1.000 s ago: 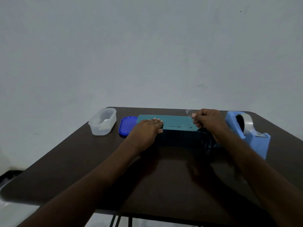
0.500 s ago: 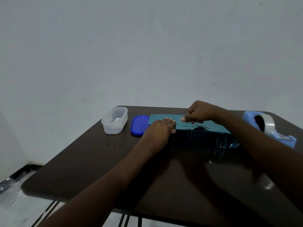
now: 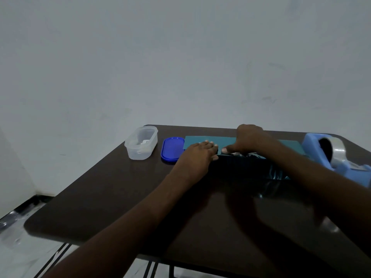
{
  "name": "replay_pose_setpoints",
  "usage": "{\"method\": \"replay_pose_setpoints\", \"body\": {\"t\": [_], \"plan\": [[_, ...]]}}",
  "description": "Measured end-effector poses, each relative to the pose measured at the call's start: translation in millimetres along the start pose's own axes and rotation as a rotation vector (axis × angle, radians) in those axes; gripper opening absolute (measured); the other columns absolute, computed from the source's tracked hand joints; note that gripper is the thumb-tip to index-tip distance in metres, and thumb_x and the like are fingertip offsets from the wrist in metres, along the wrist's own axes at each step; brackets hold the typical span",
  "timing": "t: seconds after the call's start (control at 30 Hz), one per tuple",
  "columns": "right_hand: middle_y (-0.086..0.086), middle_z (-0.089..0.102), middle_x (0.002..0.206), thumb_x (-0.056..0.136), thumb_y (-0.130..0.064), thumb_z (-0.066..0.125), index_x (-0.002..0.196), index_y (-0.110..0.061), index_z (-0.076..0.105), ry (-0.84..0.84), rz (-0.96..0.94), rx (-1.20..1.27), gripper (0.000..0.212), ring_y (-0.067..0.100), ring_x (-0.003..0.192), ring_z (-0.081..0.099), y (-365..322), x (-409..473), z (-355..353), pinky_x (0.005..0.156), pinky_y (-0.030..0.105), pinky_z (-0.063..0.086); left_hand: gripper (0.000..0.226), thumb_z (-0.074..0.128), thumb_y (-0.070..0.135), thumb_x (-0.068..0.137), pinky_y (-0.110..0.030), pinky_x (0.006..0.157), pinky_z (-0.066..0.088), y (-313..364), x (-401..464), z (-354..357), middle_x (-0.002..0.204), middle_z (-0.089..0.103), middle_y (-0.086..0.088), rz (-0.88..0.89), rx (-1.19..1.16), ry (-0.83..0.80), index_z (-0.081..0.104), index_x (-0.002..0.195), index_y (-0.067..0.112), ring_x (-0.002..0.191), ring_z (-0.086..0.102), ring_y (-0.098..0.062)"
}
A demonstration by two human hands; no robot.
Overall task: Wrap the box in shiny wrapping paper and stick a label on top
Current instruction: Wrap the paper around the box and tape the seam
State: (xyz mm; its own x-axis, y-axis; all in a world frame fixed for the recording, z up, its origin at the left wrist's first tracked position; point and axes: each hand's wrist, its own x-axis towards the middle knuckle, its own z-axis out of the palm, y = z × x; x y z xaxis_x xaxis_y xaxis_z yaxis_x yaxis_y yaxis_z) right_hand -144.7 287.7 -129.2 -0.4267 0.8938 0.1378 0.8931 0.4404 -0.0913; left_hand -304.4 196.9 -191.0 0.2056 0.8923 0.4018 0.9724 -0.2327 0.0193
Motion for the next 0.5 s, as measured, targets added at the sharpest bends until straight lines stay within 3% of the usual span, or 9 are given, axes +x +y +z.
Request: {"method": "replay_pose_setpoints", "body": {"t": [0.1, 0.17, 0.2, 0.27, 0.37, 0.5], "plan": [[0.001, 0.051, 0.067, 0.063, -0.082, 0.064, 0.066, -0.012, 0.043, 0.057, 0.053, -0.034, 0.073, 0.017, 0.065, 0.050, 18, -7, 5, 0.059, 0.028, 0.038, 0.045, 0.041, 0.025, 0.104, -0.032, 0.117, 0.021, 0, -1, 1, 0.154, 0.038, -0.007, -0.007, -0.003, 0.011, 0.039, 0.147, 0.013, 0.145, 0.029, -0.019], [0.011, 0.061, 0.096, 0.064, -0.086, 0.058, 0.089, -0.010, 0.053, 0.064, 0.097, -0.097, 0.080, 0.027, 0.092, 0.056, 31, -12, 7, 0.080, 0.035, 0.042, 0.044, 0.041, 0.024, 0.104, -0.032, 0.117, 0.021, 0, 0, 1, 0.154, 0.038, -0.006, -0.012, -0.008, 0.002, 0.039, 0.147, 0.013, 0.145, 0.028, -0.019], [0.017, 0.057, 0.116, 0.069, -0.083, 0.057, 0.108, -0.010, 0.053, 0.066, 0.116, -0.145, 0.082, 0.034, 0.111, 0.050, 37, -16, 7, 0.092, 0.042, 0.039, 0.045, 0.041, 0.024, 0.104, -0.032, 0.117, 0.021, 0, 0, 1, 0.154, 0.037, -0.006, -0.016, -0.011, -0.004, 0.039, 0.147, 0.013, 0.145, 0.028, -0.019], [0.019, 0.045, 0.137, 0.081, -0.066, 0.061, 0.130, -0.011, 0.047, 0.144, 0.066, -0.147, 0.075, 0.038, 0.128, 0.037, 40, -27, 6, 0.105, 0.047, 0.032, 0.044, 0.040, 0.023, 0.104, -0.032, 0.117, 0.021, 1, 1, 1, 0.155, 0.037, -0.006, -0.024, -0.019, -0.012, 0.038, 0.148, 0.013, 0.146, 0.027, -0.019], [0.013, 0.032, 0.156, 0.094, -0.039, 0.058, 0.146, -0.013, 0.039, 0.280, -0.166, 0.036, 0.061, 0.030, 0.144, 0.026, 25, -50, 13, 0.116, 0.045, 0.023, 0.044, 0.039, 0.023, 0.105, -0.031, 0.117, 0.021, 3, 0, -1, 0.155, 0.037, -0.007, -0.031, -0.026, -0.013, 0.039, 0.147, 0.012, 0.146, 0.027, -0.019], [0.004, 0.028, 0.160, 0.099, -0.039, 0.049, 0.151, -0.019, 0.033, 0.164, -0.320, -0.050, 0.058, 0.025, 0.149, 0.018, 12, -78, 42, 0.118, 0.041, 0.019, 0.046, 0.037, 0.028, 0.105, -0.031, 0.116, 0.020, 5, -5, -5, 0.153, 0.039, -0.009, -0.004, 0.018, -0.009, 0.040, 0.147, 0.009, 0.145, 0.029, -0.020]]}}
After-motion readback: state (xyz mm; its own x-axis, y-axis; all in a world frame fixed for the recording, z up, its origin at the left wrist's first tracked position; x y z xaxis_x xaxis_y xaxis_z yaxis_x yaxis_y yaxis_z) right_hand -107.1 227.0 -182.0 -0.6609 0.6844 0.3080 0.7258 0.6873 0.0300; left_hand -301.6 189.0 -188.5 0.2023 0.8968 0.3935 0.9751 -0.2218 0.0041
